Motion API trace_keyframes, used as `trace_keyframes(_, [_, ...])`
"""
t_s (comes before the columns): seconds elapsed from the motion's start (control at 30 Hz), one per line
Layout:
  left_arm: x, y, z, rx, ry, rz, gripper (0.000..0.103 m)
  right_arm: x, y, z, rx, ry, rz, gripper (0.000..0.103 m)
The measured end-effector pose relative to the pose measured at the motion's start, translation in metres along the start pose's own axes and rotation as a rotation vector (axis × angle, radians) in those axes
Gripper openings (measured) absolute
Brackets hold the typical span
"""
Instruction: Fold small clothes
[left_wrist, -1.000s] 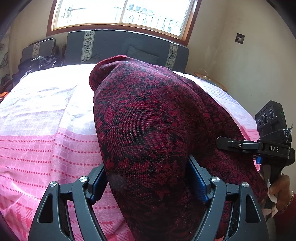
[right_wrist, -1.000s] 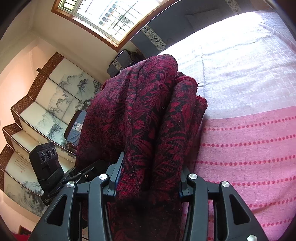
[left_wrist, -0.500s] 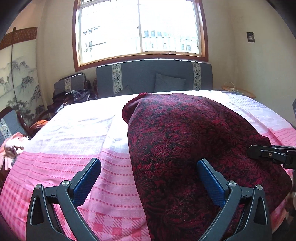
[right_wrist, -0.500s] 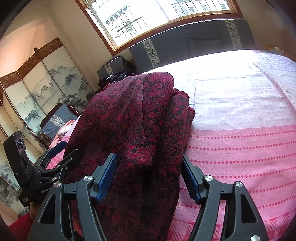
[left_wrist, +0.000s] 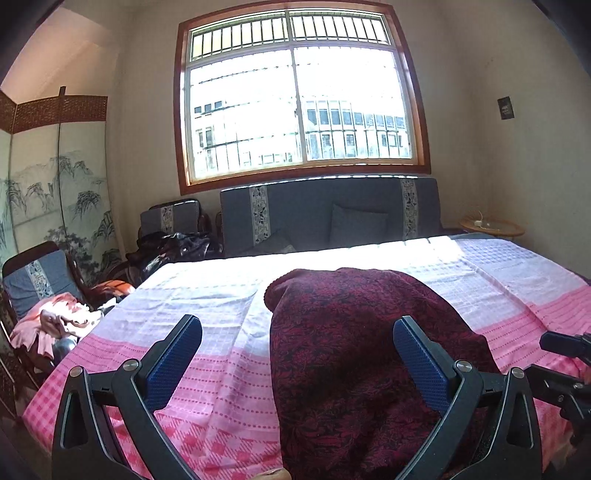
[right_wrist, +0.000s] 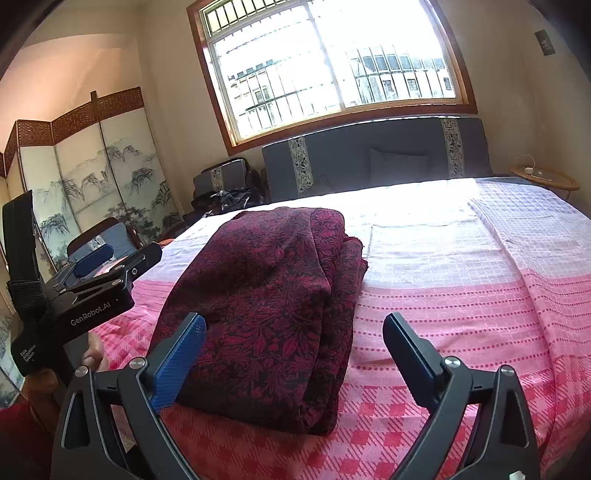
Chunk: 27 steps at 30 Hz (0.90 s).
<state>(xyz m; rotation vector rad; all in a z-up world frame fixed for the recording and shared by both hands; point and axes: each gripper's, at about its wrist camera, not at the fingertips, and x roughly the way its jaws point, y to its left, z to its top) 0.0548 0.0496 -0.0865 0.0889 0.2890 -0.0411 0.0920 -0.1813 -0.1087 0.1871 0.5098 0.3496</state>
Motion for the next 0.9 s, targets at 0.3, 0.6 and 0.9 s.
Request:
trace_keyframes(0.3, [-0.027, -0.017, 0.019, 0.042, -0.05, -0.041, 0.103, -0.013, -0.01, -0.002, 0.029, -0.012, -0.002, 0.097])
trace_keyframes(0.6, [-0.032, -0.029, 0.022, 0.054, -0.003, -0.082, 0.103, -0.02, -0.008, -0.004, 0.019, -0.016, 0.002, 0.099])
trace_keyframes(0.9, [-0.029, -0.024, 0.021, -0.01, 0.042, -0.056, 0.103, -0.028, -0.003, 0.0, 0.002, -0.028, -0.065, 0.1])
